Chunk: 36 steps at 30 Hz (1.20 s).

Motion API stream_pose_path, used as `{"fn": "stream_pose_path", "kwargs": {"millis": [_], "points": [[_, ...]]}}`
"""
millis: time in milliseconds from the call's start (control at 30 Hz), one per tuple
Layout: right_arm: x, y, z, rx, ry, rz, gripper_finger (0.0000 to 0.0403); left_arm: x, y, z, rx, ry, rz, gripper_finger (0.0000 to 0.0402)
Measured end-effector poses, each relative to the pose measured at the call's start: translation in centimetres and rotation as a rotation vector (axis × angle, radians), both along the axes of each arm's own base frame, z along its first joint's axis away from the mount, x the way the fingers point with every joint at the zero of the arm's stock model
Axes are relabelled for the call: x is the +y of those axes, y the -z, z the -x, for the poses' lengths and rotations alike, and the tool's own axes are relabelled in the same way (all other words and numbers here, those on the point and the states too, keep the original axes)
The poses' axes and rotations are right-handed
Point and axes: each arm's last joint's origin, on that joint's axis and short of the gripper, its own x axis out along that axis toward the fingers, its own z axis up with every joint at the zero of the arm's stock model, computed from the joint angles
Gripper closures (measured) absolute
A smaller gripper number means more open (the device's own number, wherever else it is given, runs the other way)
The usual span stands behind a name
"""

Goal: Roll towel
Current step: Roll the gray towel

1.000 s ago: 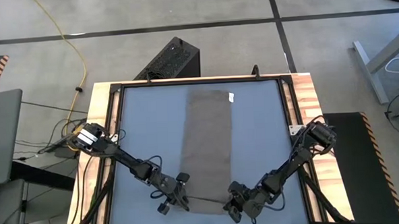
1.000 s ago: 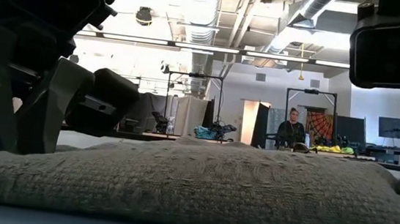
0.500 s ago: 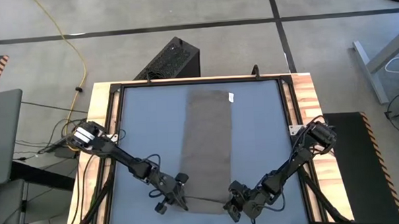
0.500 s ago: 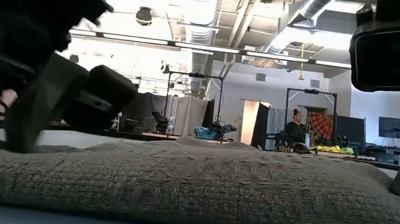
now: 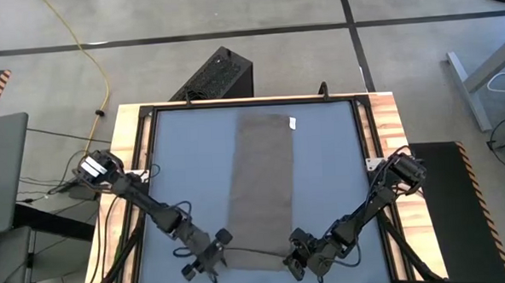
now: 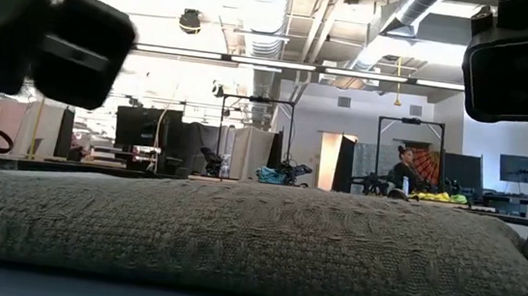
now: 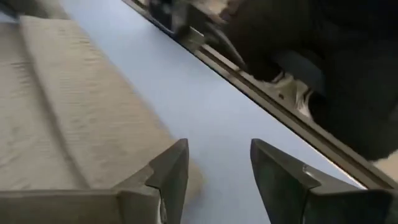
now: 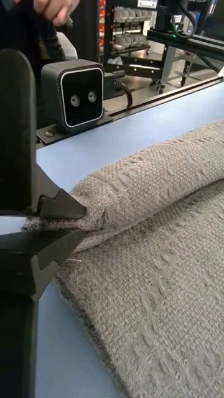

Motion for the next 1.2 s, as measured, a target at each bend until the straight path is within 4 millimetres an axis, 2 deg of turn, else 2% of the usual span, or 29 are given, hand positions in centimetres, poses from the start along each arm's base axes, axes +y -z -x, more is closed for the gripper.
{"fn": "stream_pose_path", "kwargs": {"millis": [200, 333, 467, 667, 833, 1033, 1200], "points": [[-0.1, 0.0, -0.1, -0.001, 0.000, 0.005, 0.0365, -0.5, 0.2, 0.5, -0.100, 0.020, -0.152, 0.0235], [-0.2, 0.0, -0.2, 0.002, -0.001, 0.003, 0.0365, -0.7, 1.1, 0.8, -0.129, 0.033, -0.263, 0.0235], [-0.2, 0.0, -0.2, 0.001, 0.000, 0.003, 0.0365, -1.1, 2.6, 0.8, -0.103, 0.048, -0.287, 0.0235], [-0.2, 0.0, -0.2, 0.003, 0.010, -0.012, 0.0365, -0.9, 3.3, 0.6, -0.055, -0.058, -0.281, 0.0239], [-0.1, 0.0, -0.2, 0.001, 0.009, -0.013, 0.0365, -0.7, 3.4, 0.5, -0.041, -0.156, -0.286, 0.0286], [0.0, -0.1, -0.2, -0.002, -0.062, -0.001, 0.0350, -0.7, 3.4, 0.5, 0.018, -0.161, -0.220, 0.0385], [-0.2, -0.1, -0.5, 0.010, -0.115, -0.007, 0.0321, -0.9, 3.4, 0.7, 0.081, -0.127, -0.143, 0.0396]]}}
